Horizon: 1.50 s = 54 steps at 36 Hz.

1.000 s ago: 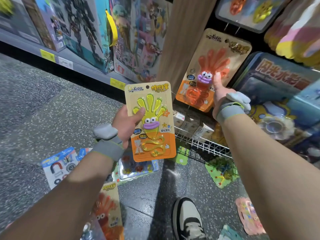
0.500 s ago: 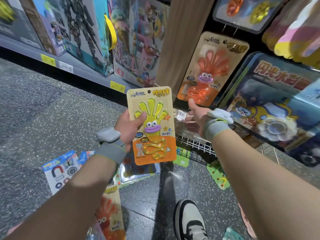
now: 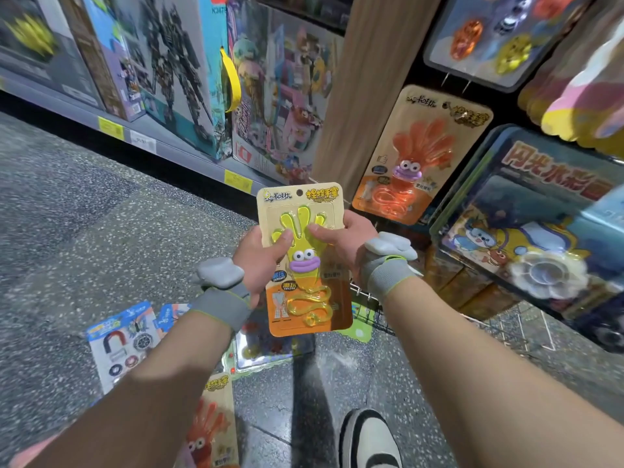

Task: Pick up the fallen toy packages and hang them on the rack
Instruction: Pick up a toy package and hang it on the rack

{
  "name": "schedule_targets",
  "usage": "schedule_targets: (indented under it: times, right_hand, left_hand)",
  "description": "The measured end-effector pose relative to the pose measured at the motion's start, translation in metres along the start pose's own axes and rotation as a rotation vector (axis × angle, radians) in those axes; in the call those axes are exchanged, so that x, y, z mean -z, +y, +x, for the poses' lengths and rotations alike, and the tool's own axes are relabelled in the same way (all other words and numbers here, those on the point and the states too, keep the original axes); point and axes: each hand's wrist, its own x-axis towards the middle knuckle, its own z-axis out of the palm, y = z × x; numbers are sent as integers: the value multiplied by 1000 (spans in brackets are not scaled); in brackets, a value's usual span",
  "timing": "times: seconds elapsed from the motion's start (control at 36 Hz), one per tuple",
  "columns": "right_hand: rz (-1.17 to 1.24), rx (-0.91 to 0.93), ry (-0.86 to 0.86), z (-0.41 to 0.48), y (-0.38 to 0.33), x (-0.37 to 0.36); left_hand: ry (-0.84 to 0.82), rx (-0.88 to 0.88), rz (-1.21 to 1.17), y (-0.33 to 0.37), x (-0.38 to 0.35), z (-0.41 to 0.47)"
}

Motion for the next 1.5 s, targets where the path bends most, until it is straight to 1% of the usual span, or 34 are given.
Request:
schedule_targets:
  times: [0.11, 0.33, 0.47, 0.5, 0.56, 0.61, 0.72, 0.92, 1.11, 1.5]
  right_hand:
    - [-5, 0, 28, 1, -6, 8]
    - [-66, 66, 85, -14, -24, 43]
    - [-23, 89, 221, -22, -29, 76]
    - [-6, 88, 247, -22, -31, 81]
    - [30, 97, 316, -26, -38, 96]
    - [90, 114, 345, -28, -44, 106]
    - [146, 196, 382, -33, -53, 118]
    - [207, 247, 425, -33, -64, 124]
    - [284, 265, 420, -33, -64, 116]
    - [290, 345, 413, -40, -69, 120]
  left_hand:
    - [-37, -36, 0, 5, -4, 2]
    - [-92, -156, 187, 17, -29, 2]
    - [-95, -161, 314, 25, -49, -3]
    - [-98, -142, 308, 25, -48, -4]
    - [-102, -76, 185, 27, -54, -5]
    - [-85, -26, 95, 27, -55, -6]
    - [-114, -14, 59, 28, -55, -8]
    - [-178, -17, 94, 24, -47, -7]
    - [-163, -6, 82, 23, -42, -9]
    - [-174, 26, 71, 20, -44, -7]
